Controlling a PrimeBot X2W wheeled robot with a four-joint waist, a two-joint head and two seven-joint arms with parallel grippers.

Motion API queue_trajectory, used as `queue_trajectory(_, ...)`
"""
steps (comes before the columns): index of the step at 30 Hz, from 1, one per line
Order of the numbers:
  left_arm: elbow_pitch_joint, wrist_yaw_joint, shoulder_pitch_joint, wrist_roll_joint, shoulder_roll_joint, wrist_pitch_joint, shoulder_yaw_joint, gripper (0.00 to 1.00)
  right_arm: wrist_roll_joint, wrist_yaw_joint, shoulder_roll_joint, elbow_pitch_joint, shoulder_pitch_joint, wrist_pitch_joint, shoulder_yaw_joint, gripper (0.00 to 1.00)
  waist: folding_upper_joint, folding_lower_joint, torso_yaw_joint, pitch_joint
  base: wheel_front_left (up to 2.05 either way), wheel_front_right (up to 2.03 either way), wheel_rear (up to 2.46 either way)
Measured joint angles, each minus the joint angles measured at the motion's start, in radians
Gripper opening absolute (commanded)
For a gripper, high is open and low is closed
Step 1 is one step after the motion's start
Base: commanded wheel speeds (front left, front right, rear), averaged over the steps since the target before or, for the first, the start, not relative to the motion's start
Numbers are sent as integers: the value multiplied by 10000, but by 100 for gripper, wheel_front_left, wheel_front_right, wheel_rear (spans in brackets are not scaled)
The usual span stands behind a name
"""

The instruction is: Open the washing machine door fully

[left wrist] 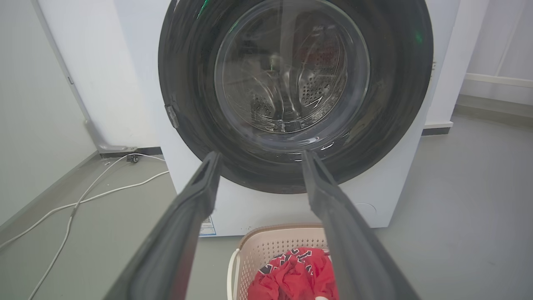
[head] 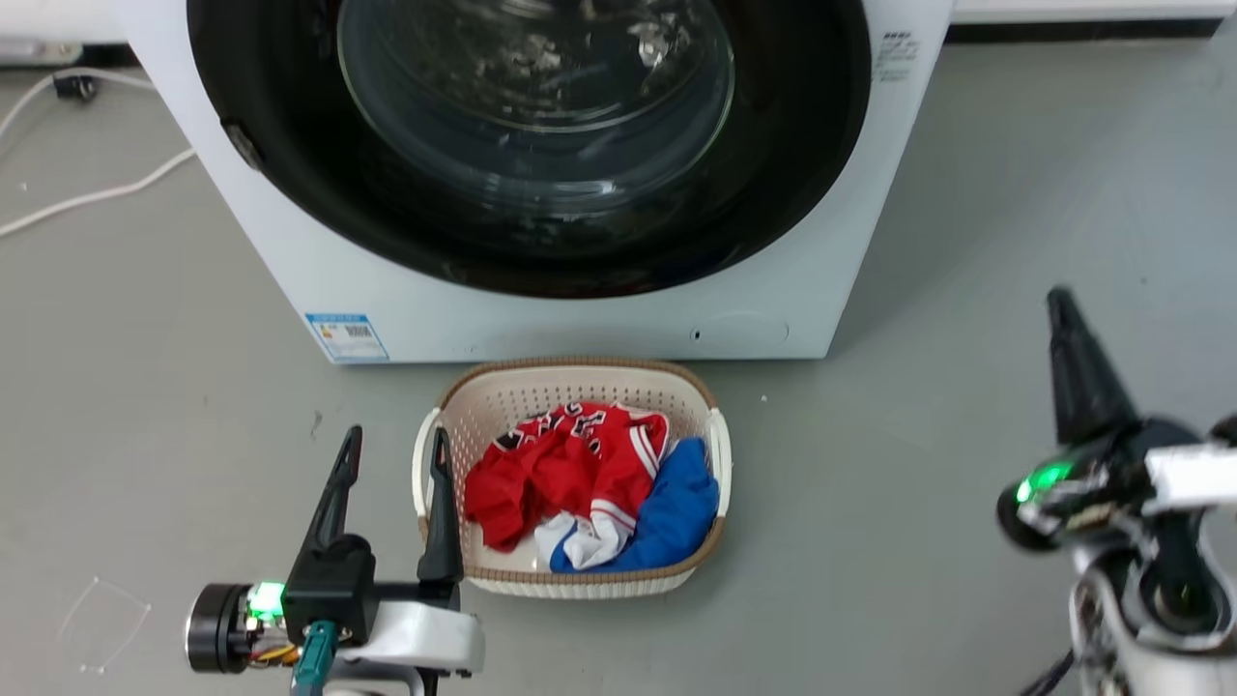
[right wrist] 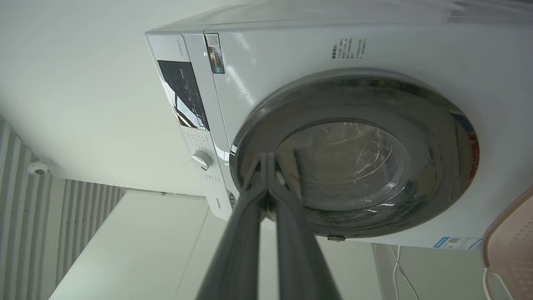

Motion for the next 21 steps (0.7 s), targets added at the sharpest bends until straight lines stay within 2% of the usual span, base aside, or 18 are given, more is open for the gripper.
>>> queue_trajectory(10,-282,-86,-1034,27,2,0,-44,100,-466,0,-1066,2761,-3841,40,-1089,0,0,1,363,1460,0,0,0)
queue_trajectory(15,-531,-73,-1476,73,6,0,-48,100,-629,0,-1106,3475,-5530,-198,-1244,0,0,1,539,2277,0,0,0)
queue_trajectory(21,-694,-69,-2061,69,4,0,-165,100,-857,0,-1597,4268,-7105,-171,-1319,0,0,2,817,3191,0,0,0)
